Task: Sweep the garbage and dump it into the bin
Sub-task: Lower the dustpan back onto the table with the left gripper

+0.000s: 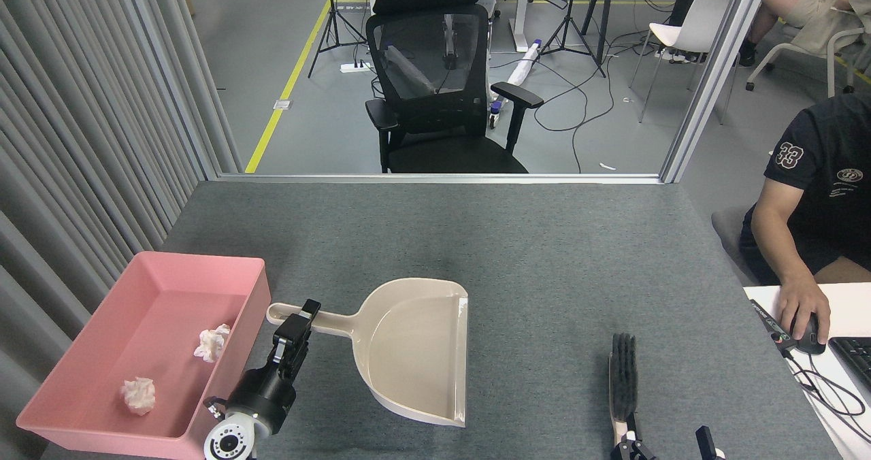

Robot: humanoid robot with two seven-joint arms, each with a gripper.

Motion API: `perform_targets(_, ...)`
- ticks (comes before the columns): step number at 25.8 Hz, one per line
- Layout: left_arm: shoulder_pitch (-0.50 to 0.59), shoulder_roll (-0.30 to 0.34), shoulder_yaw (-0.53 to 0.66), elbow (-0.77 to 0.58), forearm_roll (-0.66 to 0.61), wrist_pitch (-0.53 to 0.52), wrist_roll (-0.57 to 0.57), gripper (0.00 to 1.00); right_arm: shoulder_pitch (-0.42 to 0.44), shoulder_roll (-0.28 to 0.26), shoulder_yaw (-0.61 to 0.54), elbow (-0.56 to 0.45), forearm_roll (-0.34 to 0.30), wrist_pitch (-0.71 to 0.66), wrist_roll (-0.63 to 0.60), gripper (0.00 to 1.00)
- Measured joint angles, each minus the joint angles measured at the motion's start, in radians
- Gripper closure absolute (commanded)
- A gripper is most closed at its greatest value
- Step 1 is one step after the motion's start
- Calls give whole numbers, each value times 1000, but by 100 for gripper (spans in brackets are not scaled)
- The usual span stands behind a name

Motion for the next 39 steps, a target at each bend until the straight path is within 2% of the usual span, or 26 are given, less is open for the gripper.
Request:
perform_targets(6, 2, -13, 8, 70, -2, -33, 22, 77, 0, 1, 0, 0, 0, 0, 2, 2)
perform_targets(13, -5, -18, 10, 165, -3, -110, 66, 77, 7, 2, 1, 0, 0, 1, 2, 2)
perform_targets(23, -42, -16, 14, 249, 1, -125, 74, 73, 18, -5, 2, -9, 1, -19, 5, 2)
perform_targets(26, -53, -15, 19, 271, 0, -125, 80, 67, 22, -7, 0, -11, 1, -30, 3, 2)
perform_targets(30, -57, -13, 21, 305, -2, -162, 96, 50, 24, -7, 0, -14, 1, -34, 1, 2)
perform_targets(32, -57, -11, 21, 316, -3, -177, 105, 27, 24, -7, -1, -15, 2, -34, 1, 2)
perform_targets(35, -56, -9, 21, 323, -8, -188, 110, 5, 25, -5, -1, -17, 2, -35, 0, 2)
perform_targets(39, -47, -7, 21, 316, -37, -185, 114, 2, 25, -5, -1, -18, 2, -35, 0, 2)
